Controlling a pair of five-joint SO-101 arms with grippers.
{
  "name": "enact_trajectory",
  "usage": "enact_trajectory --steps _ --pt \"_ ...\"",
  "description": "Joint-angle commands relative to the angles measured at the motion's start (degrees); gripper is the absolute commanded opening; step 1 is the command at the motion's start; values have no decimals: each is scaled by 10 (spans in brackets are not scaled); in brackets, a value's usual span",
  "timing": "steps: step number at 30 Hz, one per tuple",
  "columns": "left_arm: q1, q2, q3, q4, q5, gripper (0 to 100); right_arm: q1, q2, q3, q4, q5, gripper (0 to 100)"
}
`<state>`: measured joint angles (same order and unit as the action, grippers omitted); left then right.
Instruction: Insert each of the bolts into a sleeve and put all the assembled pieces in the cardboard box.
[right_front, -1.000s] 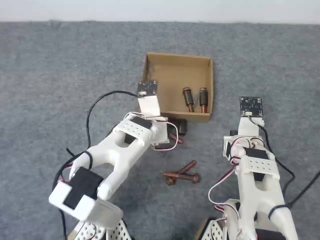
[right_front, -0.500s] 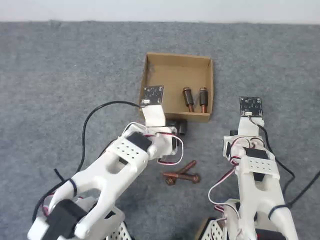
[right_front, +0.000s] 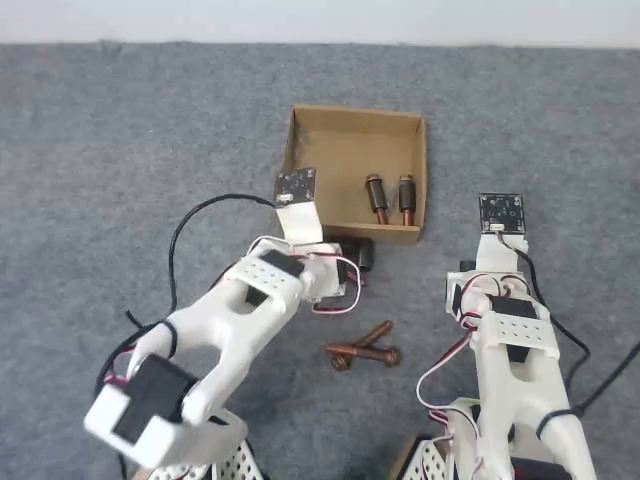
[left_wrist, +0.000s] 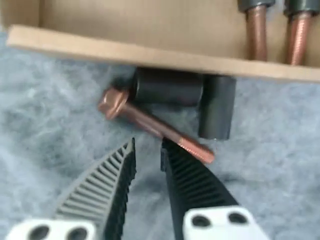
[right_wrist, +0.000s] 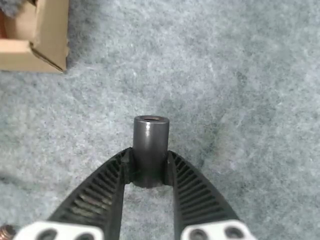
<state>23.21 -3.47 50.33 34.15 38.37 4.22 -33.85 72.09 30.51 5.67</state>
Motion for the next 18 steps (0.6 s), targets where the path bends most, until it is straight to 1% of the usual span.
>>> enact_trajectory --steps 1,8,13,15,18 --pt "-6 21 -52 -13 27 80 3 -25 -3 -5 9 6" --pt "-5 12 -52 -13 31 80 3 -25 -3 -5 9 6" --pt "1 -67 -16 -20 31 82 3 -25 -3 -5 9 6" --pt "1 -88 6 -44 32 83 3 -25 -3 -5 9 6" --pt "1 -80 28 -88 32 83 3 -25 -3 -5 9 6"
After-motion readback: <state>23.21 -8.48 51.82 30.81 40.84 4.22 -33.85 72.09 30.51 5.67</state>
